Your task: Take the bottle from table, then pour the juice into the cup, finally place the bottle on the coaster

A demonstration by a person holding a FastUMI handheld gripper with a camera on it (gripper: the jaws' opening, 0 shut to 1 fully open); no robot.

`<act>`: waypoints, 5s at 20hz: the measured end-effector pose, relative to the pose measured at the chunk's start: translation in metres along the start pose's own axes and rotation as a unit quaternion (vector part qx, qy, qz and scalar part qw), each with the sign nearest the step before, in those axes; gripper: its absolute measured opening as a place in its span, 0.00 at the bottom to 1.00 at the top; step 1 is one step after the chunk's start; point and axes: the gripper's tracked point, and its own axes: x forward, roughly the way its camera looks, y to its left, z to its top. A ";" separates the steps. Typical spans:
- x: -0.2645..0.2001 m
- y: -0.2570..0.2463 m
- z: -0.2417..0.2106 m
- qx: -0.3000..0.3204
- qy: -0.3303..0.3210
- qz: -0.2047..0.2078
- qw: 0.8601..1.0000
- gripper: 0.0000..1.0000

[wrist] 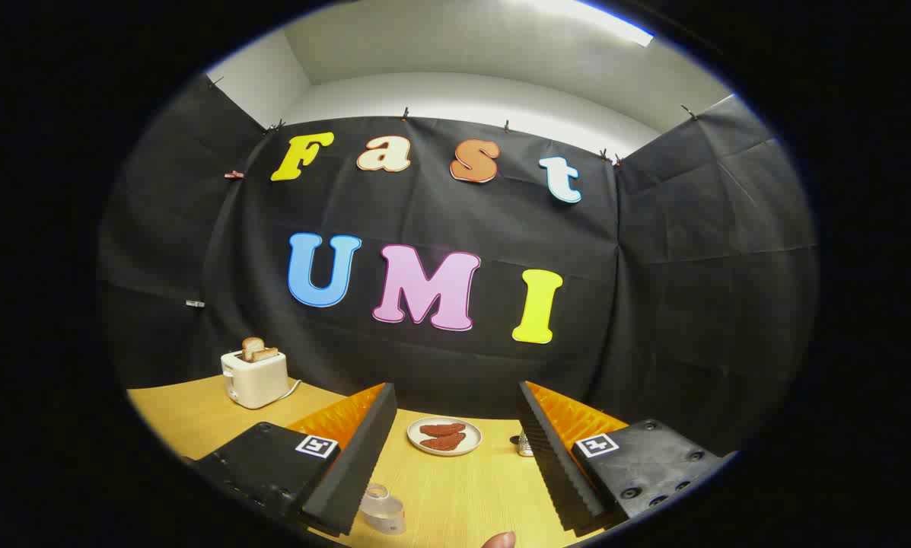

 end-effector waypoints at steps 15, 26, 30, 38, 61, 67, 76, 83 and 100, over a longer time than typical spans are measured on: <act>-0.007 0.003 0.002 -0.021 -0.006 0.006 1.000 0.97; -0.021 0.034 -0.010 0.018 -0.033 0.049 0.998 0.97; -0.023 0.052 -0.059 0.030 -0.018 0.064 0.997 0.97; -0.020 0.085 -0.184 0.053 0.051 0.090 0.993 0.97; 0.024 0.079 -0.262 0.015 0.168 0.045 0.985 0.73; 0.037 0.068 -0.181 -0.106 0.160 0.010 0.981 0.72; 0.019 0.116 -0.126 -0.230 0.153 0.023 0.961 0.72; 0.019 0.165 -0.152 -0.373 0.161 0.062 0.911 0.72; 0.045 0.217 -0.193 -0.604 0.127 0.110 0.779 0.71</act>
